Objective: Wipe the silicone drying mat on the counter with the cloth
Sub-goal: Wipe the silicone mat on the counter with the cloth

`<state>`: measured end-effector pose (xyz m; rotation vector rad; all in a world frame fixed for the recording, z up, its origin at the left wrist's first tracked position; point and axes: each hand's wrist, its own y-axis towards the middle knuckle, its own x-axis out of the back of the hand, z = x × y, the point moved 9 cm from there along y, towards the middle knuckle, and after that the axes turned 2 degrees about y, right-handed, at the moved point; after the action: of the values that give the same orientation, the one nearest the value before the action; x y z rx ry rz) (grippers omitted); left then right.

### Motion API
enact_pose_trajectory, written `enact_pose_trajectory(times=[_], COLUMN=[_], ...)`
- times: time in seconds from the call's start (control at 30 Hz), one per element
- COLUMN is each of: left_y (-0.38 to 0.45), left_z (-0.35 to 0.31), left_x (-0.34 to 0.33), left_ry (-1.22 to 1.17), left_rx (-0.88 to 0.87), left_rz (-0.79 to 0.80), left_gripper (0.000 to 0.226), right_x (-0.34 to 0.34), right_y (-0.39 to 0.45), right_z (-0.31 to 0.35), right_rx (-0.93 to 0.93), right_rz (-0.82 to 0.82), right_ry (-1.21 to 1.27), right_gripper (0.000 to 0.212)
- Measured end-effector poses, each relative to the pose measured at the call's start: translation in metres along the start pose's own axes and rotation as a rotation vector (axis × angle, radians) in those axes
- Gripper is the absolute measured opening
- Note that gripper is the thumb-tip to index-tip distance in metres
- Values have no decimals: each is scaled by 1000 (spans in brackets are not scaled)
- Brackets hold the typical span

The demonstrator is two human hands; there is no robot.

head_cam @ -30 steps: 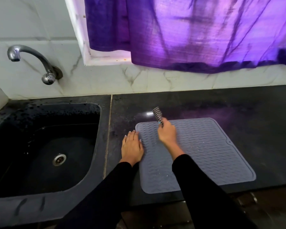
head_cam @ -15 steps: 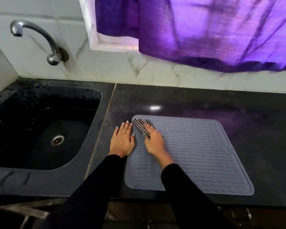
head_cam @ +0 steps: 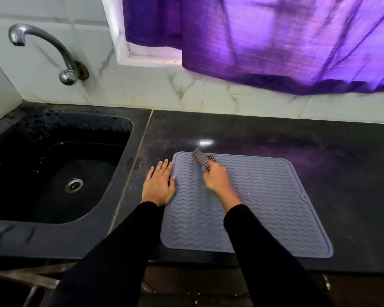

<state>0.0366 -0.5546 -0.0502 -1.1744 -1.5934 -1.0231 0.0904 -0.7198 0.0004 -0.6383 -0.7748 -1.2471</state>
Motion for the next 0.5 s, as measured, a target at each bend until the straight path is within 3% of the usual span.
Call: enact_pose_trajectory(times=[0.1,0.3,0.4,0.5], left_y=[0,1,1,1], left_z=[0,0,0,0], left_x=[1,0,0,-2], left_ry=[6,10,-2,-2], left_rx=[2,2,0,0], left_rz=[-8,-18,-16,13], left_gripper=[85,83,80,68], right_x=[-36,-26,-8,5], right_y=[-13,-6,-5,6], right_z=[4,0,-6,-36], right_rx=[107,174,86,-265], right_rz=[27,-28,-21,-4], right_ry=[-297,-256,-16,649], right_gripper=[66,61,46,34])
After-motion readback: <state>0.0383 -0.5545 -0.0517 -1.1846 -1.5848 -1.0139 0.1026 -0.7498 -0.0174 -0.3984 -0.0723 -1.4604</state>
